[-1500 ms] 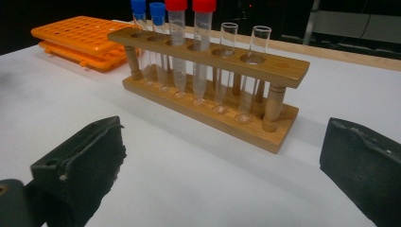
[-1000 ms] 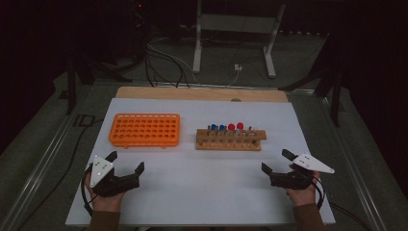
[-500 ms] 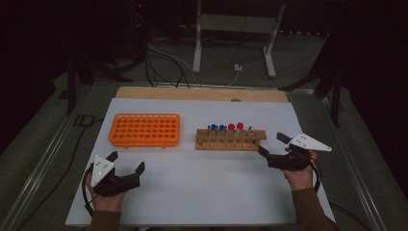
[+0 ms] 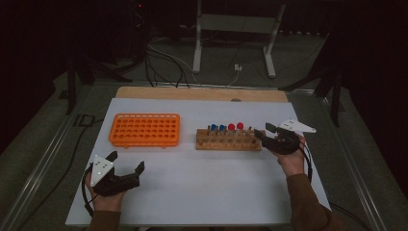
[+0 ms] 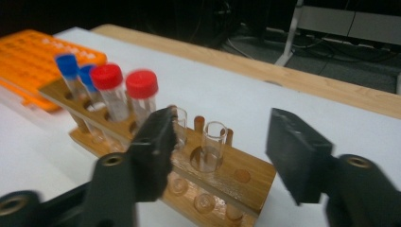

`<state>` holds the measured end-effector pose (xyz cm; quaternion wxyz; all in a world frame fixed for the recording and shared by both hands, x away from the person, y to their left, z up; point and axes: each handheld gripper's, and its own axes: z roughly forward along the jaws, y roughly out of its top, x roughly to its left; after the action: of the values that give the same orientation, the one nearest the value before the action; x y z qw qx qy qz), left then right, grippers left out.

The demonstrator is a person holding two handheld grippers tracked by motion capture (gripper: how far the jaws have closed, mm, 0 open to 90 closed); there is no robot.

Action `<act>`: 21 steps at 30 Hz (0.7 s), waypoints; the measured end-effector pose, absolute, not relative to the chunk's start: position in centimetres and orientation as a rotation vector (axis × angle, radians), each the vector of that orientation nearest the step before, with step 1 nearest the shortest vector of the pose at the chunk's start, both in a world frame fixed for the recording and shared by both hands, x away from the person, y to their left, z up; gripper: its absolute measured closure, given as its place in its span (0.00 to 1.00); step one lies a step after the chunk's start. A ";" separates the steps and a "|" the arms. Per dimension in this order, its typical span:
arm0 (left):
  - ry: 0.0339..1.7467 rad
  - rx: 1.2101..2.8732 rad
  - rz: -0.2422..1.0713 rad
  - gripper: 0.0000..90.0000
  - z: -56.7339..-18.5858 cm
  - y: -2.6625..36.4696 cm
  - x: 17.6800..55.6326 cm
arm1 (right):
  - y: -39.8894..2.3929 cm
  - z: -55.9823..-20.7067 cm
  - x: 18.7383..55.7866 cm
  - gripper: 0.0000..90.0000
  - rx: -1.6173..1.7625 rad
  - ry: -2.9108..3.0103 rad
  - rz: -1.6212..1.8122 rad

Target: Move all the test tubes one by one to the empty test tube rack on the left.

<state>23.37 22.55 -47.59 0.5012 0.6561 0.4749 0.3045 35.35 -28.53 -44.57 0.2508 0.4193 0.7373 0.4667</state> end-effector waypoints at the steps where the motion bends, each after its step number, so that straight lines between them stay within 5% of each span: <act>1: 1.148 1.586 0.737 0.01 -47.6 22.6 23.4 | -28.4 -44.8 35.5 0.54 1.139 2.015 1.264; 21: 1.148 1.585 0.732 0.01 -47.7 22.6 23.4 | -26.7 -46.6 36.7 0.83 1.141 2.045 1.189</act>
<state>23.43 22.59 -47.66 0.5019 0.6561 0.4751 0.3031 36.74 -26.70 -46.59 0.2545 0.4202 0.7530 0.4377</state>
